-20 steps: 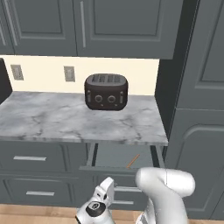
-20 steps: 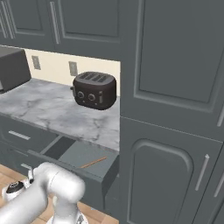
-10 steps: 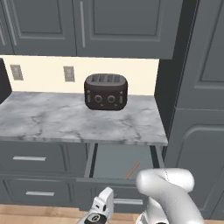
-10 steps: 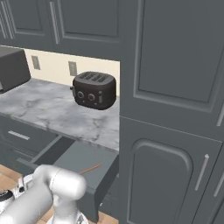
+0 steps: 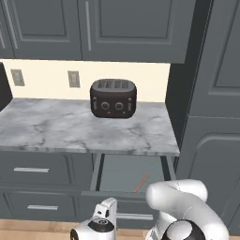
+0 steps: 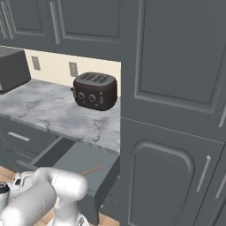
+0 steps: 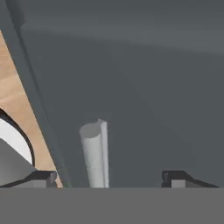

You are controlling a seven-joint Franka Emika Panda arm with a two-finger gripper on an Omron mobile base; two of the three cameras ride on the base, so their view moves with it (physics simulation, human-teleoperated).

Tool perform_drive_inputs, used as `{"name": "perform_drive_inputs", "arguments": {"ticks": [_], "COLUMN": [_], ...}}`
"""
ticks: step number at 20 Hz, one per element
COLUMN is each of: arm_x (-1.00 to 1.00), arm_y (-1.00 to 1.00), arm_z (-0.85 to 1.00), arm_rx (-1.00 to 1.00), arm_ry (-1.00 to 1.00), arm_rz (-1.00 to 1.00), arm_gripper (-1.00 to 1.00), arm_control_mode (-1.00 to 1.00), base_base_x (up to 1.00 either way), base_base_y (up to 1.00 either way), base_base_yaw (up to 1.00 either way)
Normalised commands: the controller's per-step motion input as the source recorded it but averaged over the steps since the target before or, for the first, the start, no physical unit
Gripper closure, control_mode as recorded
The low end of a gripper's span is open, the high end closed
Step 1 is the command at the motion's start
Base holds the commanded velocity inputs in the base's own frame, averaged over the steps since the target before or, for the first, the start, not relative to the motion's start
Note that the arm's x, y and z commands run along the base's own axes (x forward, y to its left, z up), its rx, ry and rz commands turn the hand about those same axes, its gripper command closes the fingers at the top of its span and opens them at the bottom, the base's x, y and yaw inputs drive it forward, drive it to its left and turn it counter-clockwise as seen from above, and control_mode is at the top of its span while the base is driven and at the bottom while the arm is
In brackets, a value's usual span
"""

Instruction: Take a straw from the drawer in front and place it inside the glass cup on the dining counter.

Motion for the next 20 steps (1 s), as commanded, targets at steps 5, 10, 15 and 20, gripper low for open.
{"name": "perform_drive_inputs", "arguments": {"ticks": [5,10,15,20], "arm_x": [-0.46,-1.0,-0.3,0.29], "arm_y": [0.49,0.25,0.08,0.0], "arm_z": [0.22,0.99,1.0,1.0], "arm_rx": [0.21,0.15,0.09,0.06], "arm_ry": [0.41,0.01,-0.07,-0.03], "arm_rz": [0.0,0.0,-0.01,-0.16], "arm_gripper": [-1.0,-1.0,-1.0,-1.0], "arm_control_mode": [-1.0,-1.0,-1.0,-1.0], "base_base_x": [0.0,0.0,0.0,0.0], "base_base_y": [0.0,0.0,0.0,0.0], "base_base_yaw": [0.0,0.0,0.0,0.0]}}
